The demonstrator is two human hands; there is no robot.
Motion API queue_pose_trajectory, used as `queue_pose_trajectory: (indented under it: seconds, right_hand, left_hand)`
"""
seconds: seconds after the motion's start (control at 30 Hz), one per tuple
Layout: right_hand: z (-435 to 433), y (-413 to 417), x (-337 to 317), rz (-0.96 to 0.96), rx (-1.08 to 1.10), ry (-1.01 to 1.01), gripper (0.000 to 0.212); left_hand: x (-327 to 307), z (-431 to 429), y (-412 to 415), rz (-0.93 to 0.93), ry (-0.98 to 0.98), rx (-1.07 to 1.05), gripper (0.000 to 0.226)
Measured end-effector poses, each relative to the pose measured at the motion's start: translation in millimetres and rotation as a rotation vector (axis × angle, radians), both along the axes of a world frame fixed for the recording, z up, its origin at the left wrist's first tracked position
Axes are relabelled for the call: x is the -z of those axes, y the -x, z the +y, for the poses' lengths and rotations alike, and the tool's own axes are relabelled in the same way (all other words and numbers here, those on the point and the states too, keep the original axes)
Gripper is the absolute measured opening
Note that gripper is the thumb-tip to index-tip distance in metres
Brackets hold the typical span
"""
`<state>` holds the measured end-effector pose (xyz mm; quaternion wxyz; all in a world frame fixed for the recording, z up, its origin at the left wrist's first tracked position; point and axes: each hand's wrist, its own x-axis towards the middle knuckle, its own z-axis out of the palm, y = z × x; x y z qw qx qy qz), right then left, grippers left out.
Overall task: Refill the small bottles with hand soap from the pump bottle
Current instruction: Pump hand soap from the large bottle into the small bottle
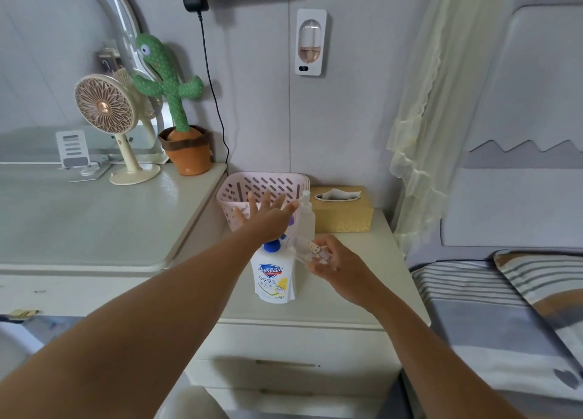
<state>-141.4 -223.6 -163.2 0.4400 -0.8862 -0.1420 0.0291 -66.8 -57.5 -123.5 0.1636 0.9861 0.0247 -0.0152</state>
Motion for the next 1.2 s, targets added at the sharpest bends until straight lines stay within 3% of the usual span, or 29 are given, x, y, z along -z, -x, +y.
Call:
queue_pose_trajectory:
  seconds: [0.13, 0.23, 0.43, 0.57, 0.77, 0.9, 1.0, 1.2]
  right_hand:
    - [-2.3, 0.2, -1.6, -0.009, 0.037, -0.075, 0.033]
    - [-2.7, 2.4, 1.9, -0.009, 0.059, -0.131, 0.033]
    - [3.8, 16.7, 13.4, 0.006, 0.093, -0.205, 0.034]
    - [8.5, 17.7, 12.6, 0.013, 0.119, -0.242, 0.031]
    - [8.3, 15.0, 15.3, -0.026, 0.114, -0.203, 0.037]
    - [10.7, 19.5, 18.9, 0.005, 0.110, -0.219, 0.036]
    - [12.0, 21.8, 17.1, 0.022, 0.115, -0.246, 0.035]
    - [13.7, 25.7, 11.9, 0.007, 0.117, -0.256, 0.029]
  left_hand:
    - [-4.4, 1.3, -2.8, 0.063, 0.047, -0.060, 0.050]
    - [-6.4, -5.5, 9.0, 0.011, -0.060, 0.042, 0.047]
    - [-15.8, -10.5, 21.3, 0.107, -0.190, 0.146, 0.045]
    - [-9.3, 0.4, -1.1, 0.161, -0.133, 0.104, 0.069]
    - [-5.5, -0.6, 10.7, 0.116, -0.049, 0.132, 0.049]
    - [-2.2, 3.5, 9.6, 0.153, 0.050, 0.042, 0.056]
    - [-9.6, -2.8, 17.1, 0.106, -0.032, 0.100, 0.053]
    - [-12.0, -0.3, 17.1, 0.074, -0.014, 0.074, 0.057]
